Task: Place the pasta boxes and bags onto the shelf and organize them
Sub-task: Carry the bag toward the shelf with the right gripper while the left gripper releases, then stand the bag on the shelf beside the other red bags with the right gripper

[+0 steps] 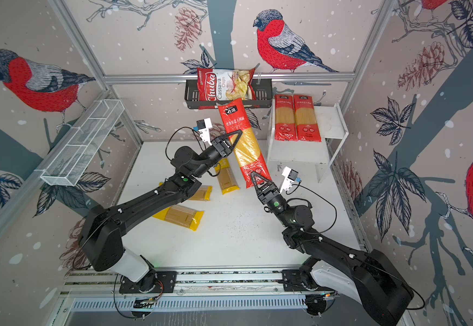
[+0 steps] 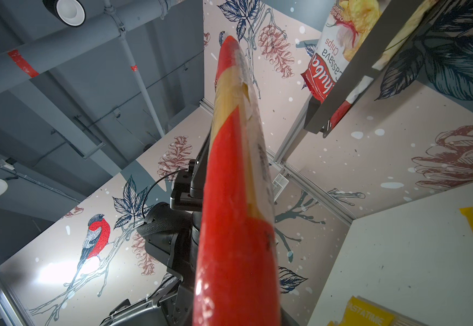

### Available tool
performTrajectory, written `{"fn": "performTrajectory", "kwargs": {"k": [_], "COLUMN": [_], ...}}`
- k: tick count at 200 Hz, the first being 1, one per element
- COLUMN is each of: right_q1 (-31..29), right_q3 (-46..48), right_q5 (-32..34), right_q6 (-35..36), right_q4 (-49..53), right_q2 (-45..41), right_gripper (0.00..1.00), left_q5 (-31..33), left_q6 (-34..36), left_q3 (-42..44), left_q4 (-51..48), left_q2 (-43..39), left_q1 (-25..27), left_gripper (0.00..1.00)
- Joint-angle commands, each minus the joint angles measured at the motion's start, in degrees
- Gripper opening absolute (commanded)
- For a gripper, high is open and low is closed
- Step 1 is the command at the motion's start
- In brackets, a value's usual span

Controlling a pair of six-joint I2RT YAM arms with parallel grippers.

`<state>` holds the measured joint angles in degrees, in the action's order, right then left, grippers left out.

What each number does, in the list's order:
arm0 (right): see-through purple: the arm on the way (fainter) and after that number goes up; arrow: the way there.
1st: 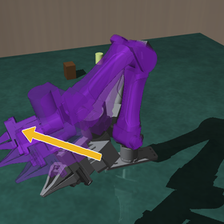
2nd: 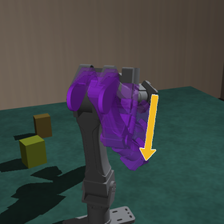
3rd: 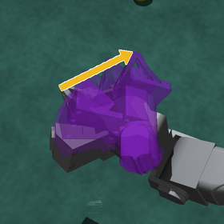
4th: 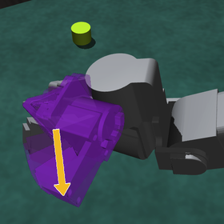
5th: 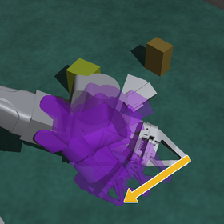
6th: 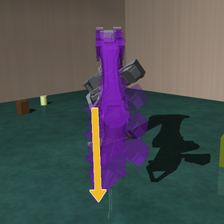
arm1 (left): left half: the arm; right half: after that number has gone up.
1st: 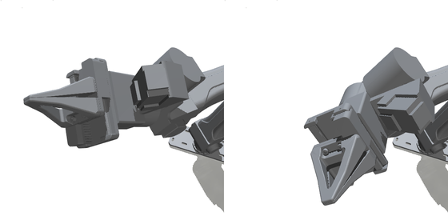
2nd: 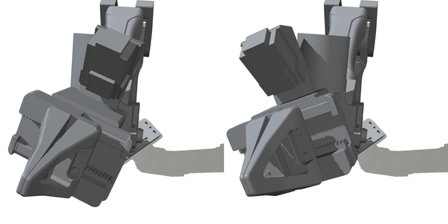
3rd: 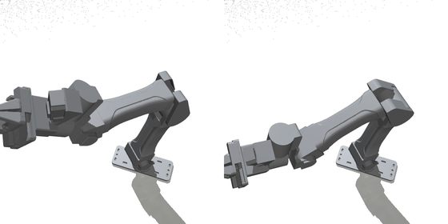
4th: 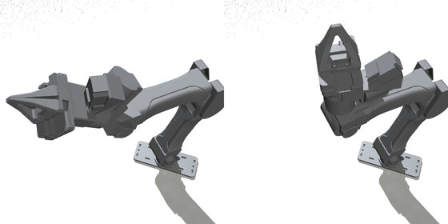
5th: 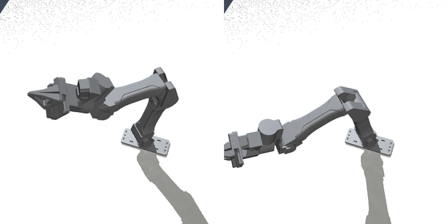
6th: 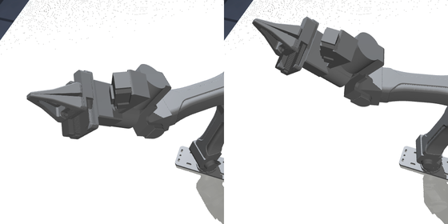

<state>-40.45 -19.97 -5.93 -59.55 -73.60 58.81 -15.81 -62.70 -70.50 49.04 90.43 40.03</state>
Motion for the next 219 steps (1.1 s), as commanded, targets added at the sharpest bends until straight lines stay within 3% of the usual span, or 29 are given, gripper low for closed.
{"fn": "performTrajectory", "kwargs": {"k": [1,52,93,159,219], "right_q1": [1.42,6.67,12.51,24.25,36.83], "right_q3": [-1.36,-3.09,-6.70,-11.26,-16.32], "right_q5": [3.65,2.02,-0.16,-3.41,-4.48], "right_q6": [2.19,1.51,-0.57,-5.49,-10.74], "right_q4": [-1.90,0.78,1.67,2.76,10.05], "right_q2": [-2.18,-4.84,-3.37,-0.60,-0.20], "right_gripper": [0.14,0.08,0.04,0.01,0.00], "left_q5": [-0.33,-1.55,-1.15,-0.88,0.83], "left_q6": [0.18,0.02,0.82,1.56,0.23], "left_q3": [-1.20,-4.87,-3.70,1.36,15.15], "left_q4": [8.01,6.07,4.92,4.55,6.77], "left_q2": [-0.59,1.54,1.17,-1.34,-4.52], "left_q1": [0.17,0.22,0.22,0.04,0.20], "left_gripper": [0.26,0.52,0.63,0.66,0.65]}}
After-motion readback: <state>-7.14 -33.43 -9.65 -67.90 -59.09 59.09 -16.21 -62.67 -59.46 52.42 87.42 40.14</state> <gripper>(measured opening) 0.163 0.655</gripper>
